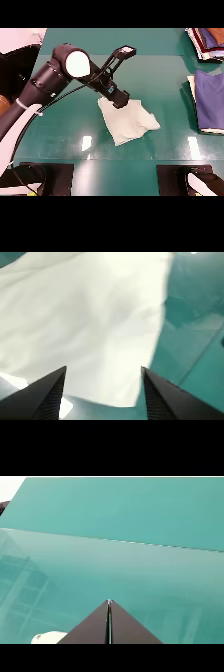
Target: Fold the shirts.
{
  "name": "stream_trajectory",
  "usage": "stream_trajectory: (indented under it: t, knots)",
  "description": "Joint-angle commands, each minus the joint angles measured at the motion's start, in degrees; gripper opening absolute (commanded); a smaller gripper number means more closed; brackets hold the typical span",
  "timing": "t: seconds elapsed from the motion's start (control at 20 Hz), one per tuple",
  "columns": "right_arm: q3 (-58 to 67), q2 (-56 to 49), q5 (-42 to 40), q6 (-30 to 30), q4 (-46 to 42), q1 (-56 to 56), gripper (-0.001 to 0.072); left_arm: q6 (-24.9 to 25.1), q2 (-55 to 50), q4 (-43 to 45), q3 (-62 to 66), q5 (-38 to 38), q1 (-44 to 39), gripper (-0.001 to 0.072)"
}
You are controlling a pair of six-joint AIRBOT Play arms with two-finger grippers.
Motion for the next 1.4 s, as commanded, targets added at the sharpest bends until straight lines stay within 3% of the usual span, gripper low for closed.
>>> stream_trajectory:
  t: [0.0, 0.3, 0.45, 0.75, 0.8, 0.85, 0.9, 1.15, 1.3, 1.35]
  knots:
    - [0.0, 0.0, 0.5, 0.0, 0.0, 0.1, 0.0017, 0.7, -2.2, 5.9, -0.4, 0.2, 6.3, 0.0542]
    - [-0.1, 0.0, 2.6, 0.0, 0.0, 0.1, 0.0017, 0.8, -7.3, -2.8, -10.6, 9.0, 19.9, 0.0542]
    - [-0.2, 0.0, 3.8, 0.0, 0.0, 0.1, 0.0017, 5.0, -13.4, -10.5, -11.1, 9.5, 20.9, 0.0541]
    - [-0.2, -0.1, 9.4, 3.1, -2.1, 0.1, 0.0017, 5.2, -18.3, -14.5, -11.1, 13.5, 20.0, 0.0539]
    - [-0.2, -0.2, 10.7, 3.8, -3.3, 0.1, 0.0017, 5.2, -18.2, -14.4, -11.1, 13.7, 20.0, 0.0433]
    - [-0.2, -0.5, 12.3, 4.4, -4.4, 0.1, 0.0017, 5.2, -18.2, -14.4, -11.1, 14.4, 20.0, 0.0145]
    - [-0.4, -0.9, 14.1, 5.0, -5.3, 0.1, 0.0017, 5.2, -18.2, -14.4, -11.1, 14.8, 20.0, 0.0025]
    - [-19.9, 2.8, 15.3, 6.1, -7.2, 0.0, 0.0018, 5.1, -13.1, -10.4, -7.8, 11.4, 23.9, 0.0025]
    - [-39.2, 5.3, 9.7, 6.7, -6.8, 0.0, 0.0029, 5.3, -7.3, -6.0, -7.8, 10.1, 26.8, 0.0026]
    - [-44.8, 4.8, 7.5, 6.8, -4.8, 0.0, 0.0195, 5.3, -6.0, -4.5, -7.8, 9.6, 27.3, 0.0026]
